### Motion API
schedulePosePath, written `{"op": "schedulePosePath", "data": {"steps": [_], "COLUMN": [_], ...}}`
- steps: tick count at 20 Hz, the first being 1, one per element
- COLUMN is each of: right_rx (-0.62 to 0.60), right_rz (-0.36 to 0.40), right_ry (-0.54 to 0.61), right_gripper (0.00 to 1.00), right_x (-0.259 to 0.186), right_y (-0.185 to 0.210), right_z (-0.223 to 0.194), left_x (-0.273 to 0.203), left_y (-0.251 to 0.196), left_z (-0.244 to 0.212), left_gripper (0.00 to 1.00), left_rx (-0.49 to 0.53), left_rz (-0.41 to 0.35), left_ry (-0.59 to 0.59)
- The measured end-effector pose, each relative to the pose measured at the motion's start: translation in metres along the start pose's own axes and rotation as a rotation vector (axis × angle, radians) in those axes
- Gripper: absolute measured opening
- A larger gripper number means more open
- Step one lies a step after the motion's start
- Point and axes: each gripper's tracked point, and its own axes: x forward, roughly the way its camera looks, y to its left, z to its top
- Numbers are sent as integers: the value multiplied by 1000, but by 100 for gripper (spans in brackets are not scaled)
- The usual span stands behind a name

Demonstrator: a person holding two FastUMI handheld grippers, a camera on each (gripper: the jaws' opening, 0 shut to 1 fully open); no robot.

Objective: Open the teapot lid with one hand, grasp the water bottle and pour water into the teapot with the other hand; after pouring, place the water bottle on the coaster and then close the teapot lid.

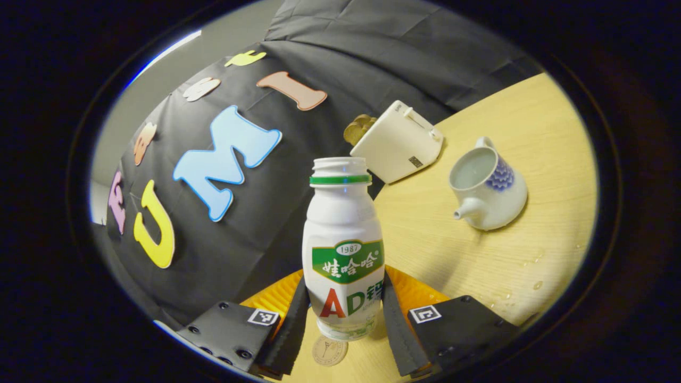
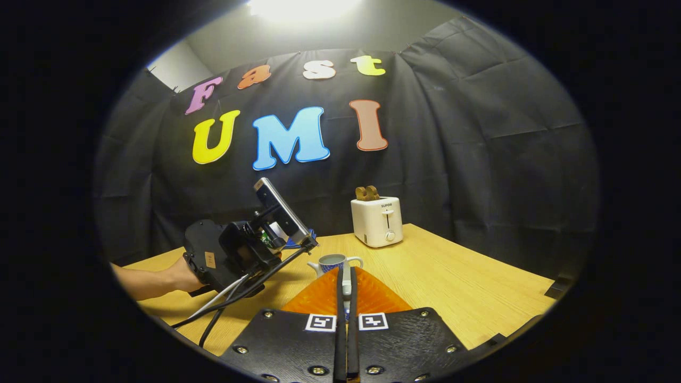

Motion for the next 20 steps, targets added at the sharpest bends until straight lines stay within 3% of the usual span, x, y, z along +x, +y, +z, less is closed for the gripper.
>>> {"op": "schedulePosePath", "data": {"steps": [6, 8, 10, 11, 12, 13, 20], "right_rx": [6, 19, 19, 17, 16, 21, 36], "right_rz": [-17, -20, -23, -24, -26, -28, -30], "right_ry": [1, -4, -9, -10, -12, -10, -2], "right_gripper": [1, 1, 1, 1, 1, 1, 1], "right_x": [2, 1, 1, 0, 1, 1, -2], "right_y": [-12, -14, -16, -18, -19, -20, -24], "right_z": [-4, -1, 0, 0, 0, 0, -3], "left_x": [2, 6, 11, 11, 12, 14, 12], "left_y": [-6, -11, -15, -16, -21, -23, -17], "left_z": [10, 12, 13, 14, 13, 13, 25], "left_gripper": [79, 75, 75, 80, 75, 77, 79], "left_rx": [222, 248, 300, 331, 356, 390, 585], "left_rz": [-3, -27, -38, -43, -64, -82, -46], "left_ry": [-9, -6, -3, -1, 6, 7, -12]}}
